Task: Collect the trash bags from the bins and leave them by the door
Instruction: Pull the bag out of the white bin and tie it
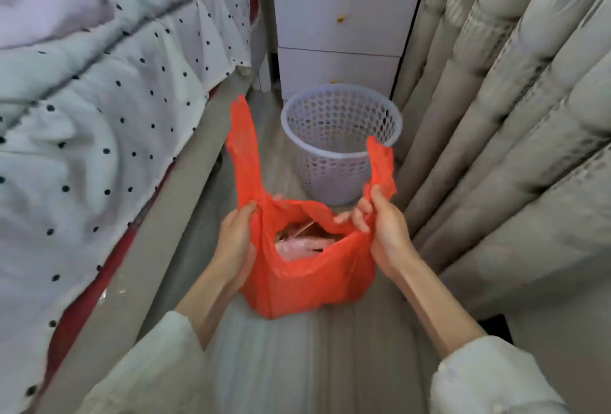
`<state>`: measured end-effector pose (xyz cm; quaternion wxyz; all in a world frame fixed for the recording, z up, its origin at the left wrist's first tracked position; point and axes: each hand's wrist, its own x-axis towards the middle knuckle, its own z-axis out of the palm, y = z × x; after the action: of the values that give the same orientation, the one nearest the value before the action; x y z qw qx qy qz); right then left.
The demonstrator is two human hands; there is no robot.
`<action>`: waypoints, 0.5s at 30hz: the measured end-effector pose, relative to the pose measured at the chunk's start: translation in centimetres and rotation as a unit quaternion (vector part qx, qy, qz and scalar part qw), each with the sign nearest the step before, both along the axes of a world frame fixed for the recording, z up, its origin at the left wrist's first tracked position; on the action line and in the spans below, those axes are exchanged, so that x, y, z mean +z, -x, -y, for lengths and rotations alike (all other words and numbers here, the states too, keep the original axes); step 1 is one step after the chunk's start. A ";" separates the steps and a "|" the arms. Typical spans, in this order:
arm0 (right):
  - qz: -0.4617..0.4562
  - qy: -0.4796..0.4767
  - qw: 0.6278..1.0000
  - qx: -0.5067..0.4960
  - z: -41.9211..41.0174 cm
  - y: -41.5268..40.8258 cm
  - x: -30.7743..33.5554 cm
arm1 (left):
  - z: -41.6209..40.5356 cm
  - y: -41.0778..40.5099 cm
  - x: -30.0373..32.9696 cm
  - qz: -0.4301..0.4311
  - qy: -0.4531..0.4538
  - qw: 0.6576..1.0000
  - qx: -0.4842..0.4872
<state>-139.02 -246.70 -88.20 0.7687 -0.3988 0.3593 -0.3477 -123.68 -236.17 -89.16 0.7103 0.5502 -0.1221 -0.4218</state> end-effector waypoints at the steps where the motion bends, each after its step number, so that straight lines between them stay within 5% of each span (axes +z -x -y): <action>1: 0.008 0.001 1.000 -0.010 -0.2 0.3 0.2 | 0.0 -0.1 0.0 -0.020 0.033 0.999 0.002; 5: 0.007 0.012 0.999 -0.045 -1.0 1.8 0.8 | -0.4 0.0 0.0 -0.022 0.078 0.996 0.044; 9: 0.004 0.010 0.998 -0.069 -1.2 2.8 1.5 | -1.1 0.4 -0.7 0.013 0.000 0.990 0.141; 15: -0.117 -0.046 0.992 0.017 -3.4 1.8 0.3 | -2.4 2.4 -2.4 0.127 -0.082 0.988 -0.024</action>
<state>-140.80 -243.33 -87.92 0.7444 -0.4074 0.4557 -0.2687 -126.09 -233.73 -91.61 0.6311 0.6525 -0.1900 -0.3740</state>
